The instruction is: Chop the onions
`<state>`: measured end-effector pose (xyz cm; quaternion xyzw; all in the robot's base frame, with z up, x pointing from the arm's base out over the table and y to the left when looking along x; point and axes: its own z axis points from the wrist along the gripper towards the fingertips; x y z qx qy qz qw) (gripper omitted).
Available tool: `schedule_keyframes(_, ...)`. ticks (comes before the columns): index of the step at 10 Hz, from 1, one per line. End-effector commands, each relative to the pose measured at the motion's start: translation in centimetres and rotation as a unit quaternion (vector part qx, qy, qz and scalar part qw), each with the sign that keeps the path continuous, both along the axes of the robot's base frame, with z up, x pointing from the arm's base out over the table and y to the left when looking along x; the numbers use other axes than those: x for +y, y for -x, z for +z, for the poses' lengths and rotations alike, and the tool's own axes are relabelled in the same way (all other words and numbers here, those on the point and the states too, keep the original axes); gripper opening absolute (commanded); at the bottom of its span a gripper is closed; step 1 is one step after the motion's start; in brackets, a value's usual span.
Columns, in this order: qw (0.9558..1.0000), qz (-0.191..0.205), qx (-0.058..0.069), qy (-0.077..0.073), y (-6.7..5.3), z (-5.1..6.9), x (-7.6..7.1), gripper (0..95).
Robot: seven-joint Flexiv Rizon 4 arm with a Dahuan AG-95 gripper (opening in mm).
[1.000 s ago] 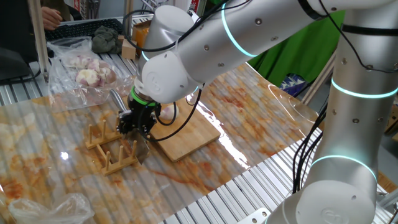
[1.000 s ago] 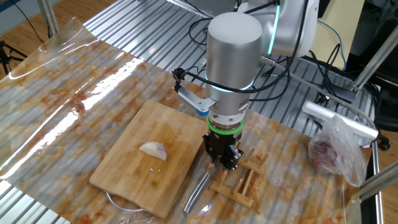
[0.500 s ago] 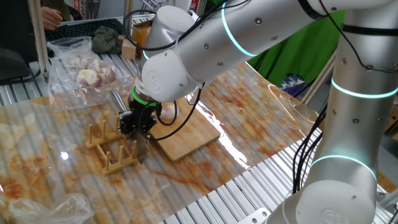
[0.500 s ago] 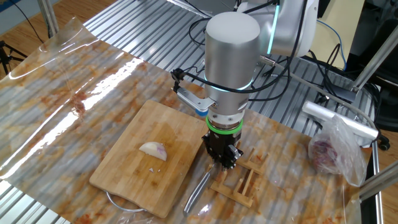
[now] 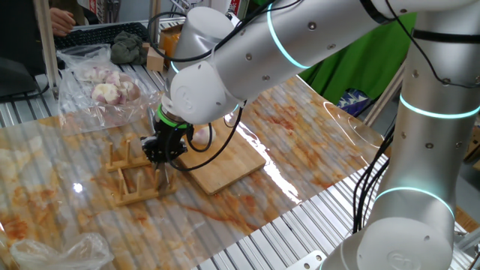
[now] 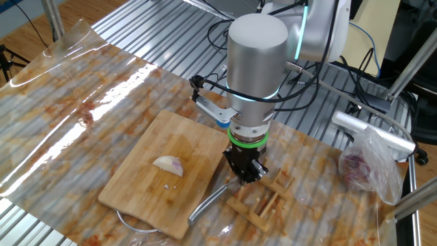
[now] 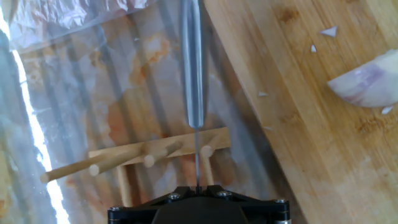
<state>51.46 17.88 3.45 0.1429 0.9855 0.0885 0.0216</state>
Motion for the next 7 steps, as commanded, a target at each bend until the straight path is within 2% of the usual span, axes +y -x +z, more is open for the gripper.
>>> schedule_keyframes(1,1.0,0.007,-0.003,0.006,0.0,0.1,-0.1,0.0)
schedule_keyframes(2,1.0,0.004,-0.008,0.003,-0.1,0.2,0.0,0.0)
schedule_keyframes(4,0.9995,-0.013,-0.002,0.027,-0.2,0.7,0.3,0.0)
schedule_keyframes(6,0.9995,-0.014,-0.002,0.027,-0.6,1.8,0.4,0.0)
schedule_keyframes(7,0.9996,-0.013,0.003,0.026,-0.9,3.0,0.2,0.0)
